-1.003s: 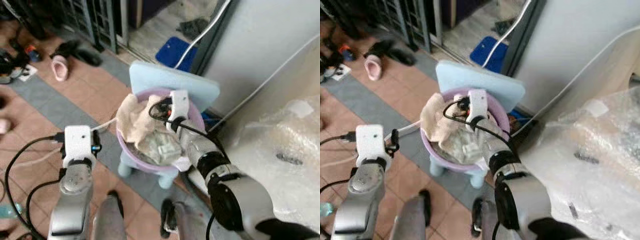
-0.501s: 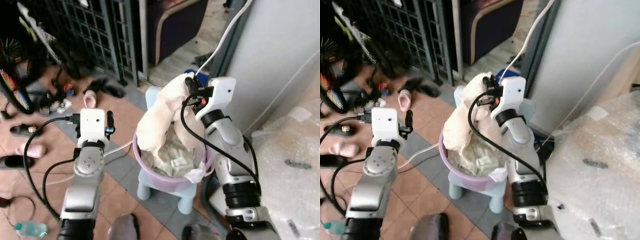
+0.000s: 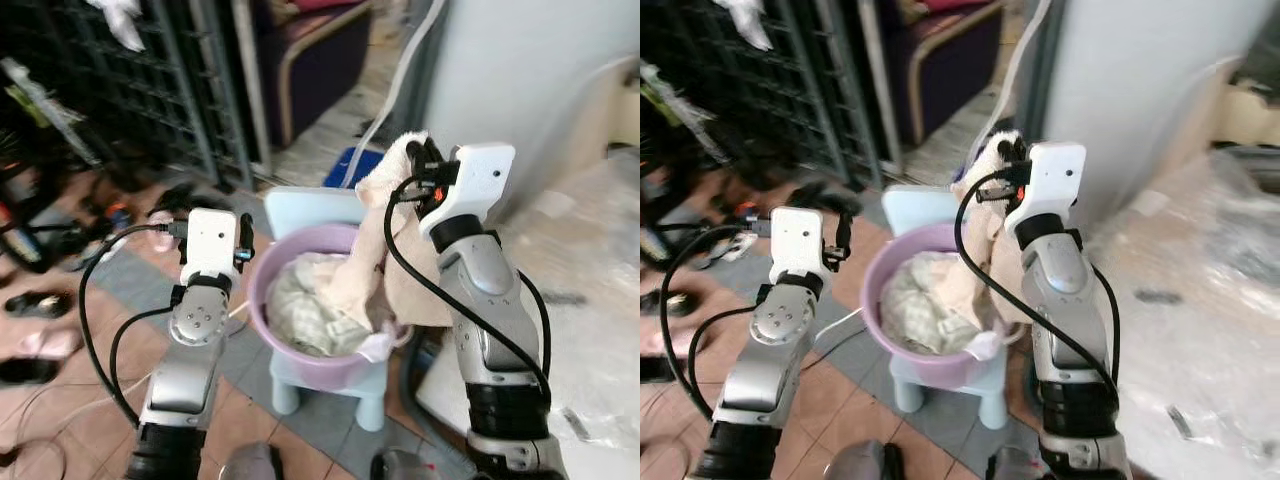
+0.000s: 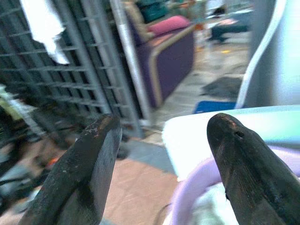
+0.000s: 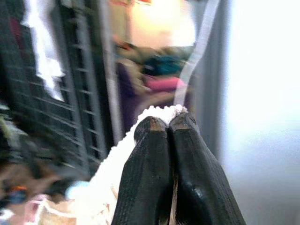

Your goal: Clothes washing

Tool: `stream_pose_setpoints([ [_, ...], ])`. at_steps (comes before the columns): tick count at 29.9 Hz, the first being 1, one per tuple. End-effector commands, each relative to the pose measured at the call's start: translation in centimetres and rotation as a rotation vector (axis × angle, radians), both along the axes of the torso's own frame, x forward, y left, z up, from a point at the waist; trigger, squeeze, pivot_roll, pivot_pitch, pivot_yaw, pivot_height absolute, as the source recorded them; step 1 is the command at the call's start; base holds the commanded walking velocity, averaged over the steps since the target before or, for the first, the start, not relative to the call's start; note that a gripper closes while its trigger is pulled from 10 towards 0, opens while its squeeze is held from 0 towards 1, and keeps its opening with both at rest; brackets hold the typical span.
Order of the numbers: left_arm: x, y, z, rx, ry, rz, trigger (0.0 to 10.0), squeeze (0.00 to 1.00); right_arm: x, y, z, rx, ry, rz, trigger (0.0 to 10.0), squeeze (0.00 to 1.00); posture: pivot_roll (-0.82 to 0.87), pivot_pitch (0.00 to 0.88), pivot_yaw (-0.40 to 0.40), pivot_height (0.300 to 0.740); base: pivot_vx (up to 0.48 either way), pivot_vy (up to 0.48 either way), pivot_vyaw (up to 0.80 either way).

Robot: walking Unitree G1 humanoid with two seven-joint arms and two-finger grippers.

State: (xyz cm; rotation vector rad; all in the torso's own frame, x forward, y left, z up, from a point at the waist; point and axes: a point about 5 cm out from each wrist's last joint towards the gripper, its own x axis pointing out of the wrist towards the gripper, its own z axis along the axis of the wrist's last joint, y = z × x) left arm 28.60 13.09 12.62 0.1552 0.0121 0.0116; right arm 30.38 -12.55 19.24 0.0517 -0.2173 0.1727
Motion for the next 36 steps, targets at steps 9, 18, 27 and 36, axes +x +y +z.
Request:
stream_pose_setpoints([
  [9,1.1,-1.1,-0.2,-0.05,-0.001,-0.025,10.0,0.0,0.7,1.9,2.7,0.004,-0.12,0.033,10.0,0.0,-0.07,0.0,0.093,0.74,0.0,-0.219,-0.78],
  [18,1.2,-1.3,-0.4,-0.067,-0.006,-0.031,10.0,0.0,1.0,1.4,3.0,-0.016,-0.136,0.023,10.0,0.0,-0.07,0.0,0.084,0.74,0.0,-0.339,-0.26],
  [27,1.2,-1.4,-0.4,-0.072,-0.011,-0.03,10.0,0.0,1.0,1.6,2.8,-0.02,-0.13,0.026,10.0,0.0,-0.07,0.0,0.078,0.74,0.0,-0.37,0.0],
  [36,1.3,-1.3,-0.2,-0.068,-0.019,-0.022,10.0,0.0,1.2,1.4,3.1,-0.041,-0.135,0.025,10.0,0.0,-0.07,0.0,0.07,0.74,0.0,-0.278,0.0],
])
